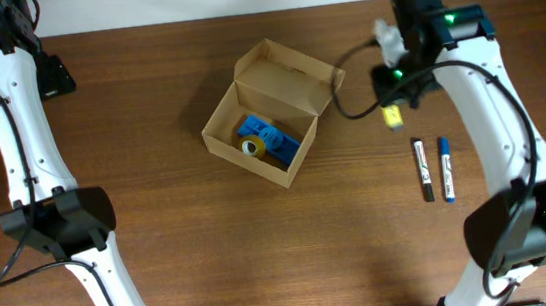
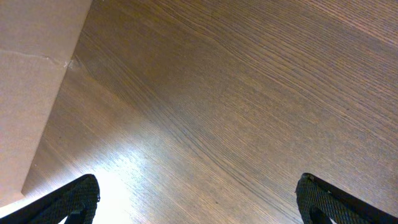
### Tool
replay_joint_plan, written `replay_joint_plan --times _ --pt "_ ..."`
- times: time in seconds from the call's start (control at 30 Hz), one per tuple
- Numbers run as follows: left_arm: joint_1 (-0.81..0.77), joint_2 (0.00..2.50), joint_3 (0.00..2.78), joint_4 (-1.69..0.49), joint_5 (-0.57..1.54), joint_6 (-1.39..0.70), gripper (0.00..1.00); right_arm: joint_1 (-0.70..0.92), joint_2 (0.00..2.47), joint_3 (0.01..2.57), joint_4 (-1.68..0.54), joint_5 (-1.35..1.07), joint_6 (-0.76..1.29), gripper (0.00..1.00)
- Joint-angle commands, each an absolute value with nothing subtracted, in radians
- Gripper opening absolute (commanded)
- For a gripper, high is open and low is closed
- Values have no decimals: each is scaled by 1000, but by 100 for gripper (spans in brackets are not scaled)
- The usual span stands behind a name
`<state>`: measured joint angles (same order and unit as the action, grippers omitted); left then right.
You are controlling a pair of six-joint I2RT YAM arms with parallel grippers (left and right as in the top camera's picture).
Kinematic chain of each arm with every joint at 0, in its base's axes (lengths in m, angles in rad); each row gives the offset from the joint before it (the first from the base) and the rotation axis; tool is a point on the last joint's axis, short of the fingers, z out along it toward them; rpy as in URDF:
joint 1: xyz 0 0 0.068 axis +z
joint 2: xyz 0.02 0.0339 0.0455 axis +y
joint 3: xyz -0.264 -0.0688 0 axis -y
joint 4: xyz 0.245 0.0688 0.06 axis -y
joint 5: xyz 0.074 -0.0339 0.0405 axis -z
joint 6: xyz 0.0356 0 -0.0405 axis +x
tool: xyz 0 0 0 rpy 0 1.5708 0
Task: Pack container
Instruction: 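Carry the yellow highlighter into the box and lower it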
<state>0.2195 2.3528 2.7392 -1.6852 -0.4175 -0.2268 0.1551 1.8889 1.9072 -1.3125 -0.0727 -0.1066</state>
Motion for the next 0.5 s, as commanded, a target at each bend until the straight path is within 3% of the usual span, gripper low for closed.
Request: replay_joint_plan --times 0.0,0.27,0.47 --pt "225 2350 2735 -1687 -414 -215 100 278 1864 1998 -1328 -128 -239 4" --pt "225 2350 2734 -1687 -414 -215 100 554 1916 2014 -1288 60 -421 4" --pt "226 2350 2735 -1687 -414 -215 100 630 2020 2014 -1193 84 -441 4"
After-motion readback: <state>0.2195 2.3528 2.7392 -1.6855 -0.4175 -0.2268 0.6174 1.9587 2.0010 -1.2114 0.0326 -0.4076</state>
